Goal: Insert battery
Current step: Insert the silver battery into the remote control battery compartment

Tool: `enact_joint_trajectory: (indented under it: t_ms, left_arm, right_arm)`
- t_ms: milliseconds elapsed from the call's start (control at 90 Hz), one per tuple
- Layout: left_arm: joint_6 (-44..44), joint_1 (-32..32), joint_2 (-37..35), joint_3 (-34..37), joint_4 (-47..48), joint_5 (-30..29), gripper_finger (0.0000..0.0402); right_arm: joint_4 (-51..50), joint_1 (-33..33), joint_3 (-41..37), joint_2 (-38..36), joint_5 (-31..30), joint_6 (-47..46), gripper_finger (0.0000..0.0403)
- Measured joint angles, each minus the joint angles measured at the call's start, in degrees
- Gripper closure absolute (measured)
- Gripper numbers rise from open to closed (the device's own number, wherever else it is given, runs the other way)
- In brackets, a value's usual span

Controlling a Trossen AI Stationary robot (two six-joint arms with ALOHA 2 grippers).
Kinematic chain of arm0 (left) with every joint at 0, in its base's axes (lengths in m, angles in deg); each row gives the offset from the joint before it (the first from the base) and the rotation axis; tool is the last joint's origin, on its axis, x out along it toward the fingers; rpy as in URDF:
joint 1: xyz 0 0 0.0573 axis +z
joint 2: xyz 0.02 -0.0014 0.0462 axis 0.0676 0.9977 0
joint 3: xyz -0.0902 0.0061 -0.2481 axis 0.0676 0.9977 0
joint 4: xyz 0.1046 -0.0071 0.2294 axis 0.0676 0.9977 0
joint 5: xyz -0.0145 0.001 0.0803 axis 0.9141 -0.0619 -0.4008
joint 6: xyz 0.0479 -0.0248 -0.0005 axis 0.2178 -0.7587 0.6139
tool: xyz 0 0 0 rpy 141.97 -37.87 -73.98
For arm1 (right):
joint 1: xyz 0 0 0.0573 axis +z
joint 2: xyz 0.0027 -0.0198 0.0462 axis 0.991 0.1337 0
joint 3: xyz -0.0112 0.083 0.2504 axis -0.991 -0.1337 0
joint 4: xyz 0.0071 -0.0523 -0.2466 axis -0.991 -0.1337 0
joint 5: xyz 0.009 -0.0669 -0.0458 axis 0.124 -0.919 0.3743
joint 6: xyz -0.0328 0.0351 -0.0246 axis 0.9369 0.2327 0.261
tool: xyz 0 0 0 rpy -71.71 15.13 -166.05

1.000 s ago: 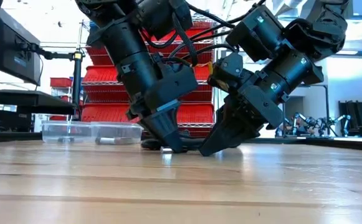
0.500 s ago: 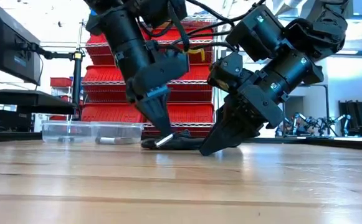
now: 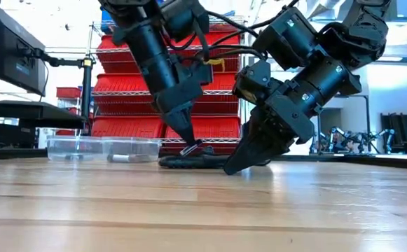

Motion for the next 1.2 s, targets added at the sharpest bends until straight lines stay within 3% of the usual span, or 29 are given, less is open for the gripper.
enact_joint_trajectory:
  t_ms: [122, 711, 1200]
  left_arm:
    - [-1.15, -0.47, 0.0, 0.0, -0.2, 2.81, 0.0401]
    - [-7.05, -1.9, 3.43, -0.26, -1.35, 3.22, 0.0401]
    - [-6.58, -3.31, 3.5, -0.29, 7.41, 3.4, 0.0401]
  right_arm:
    - [0.0, 0.02, 0.0, 0.0, -0.04, -1.17, 0.0175]
    - [-0.19, -0.26, 0.04, 0.0, -0.19, -1.21, 0.0175]
    - [-0.39, -0.31, 0.04, 0.0, -0.15, -0.86, 0.0175]
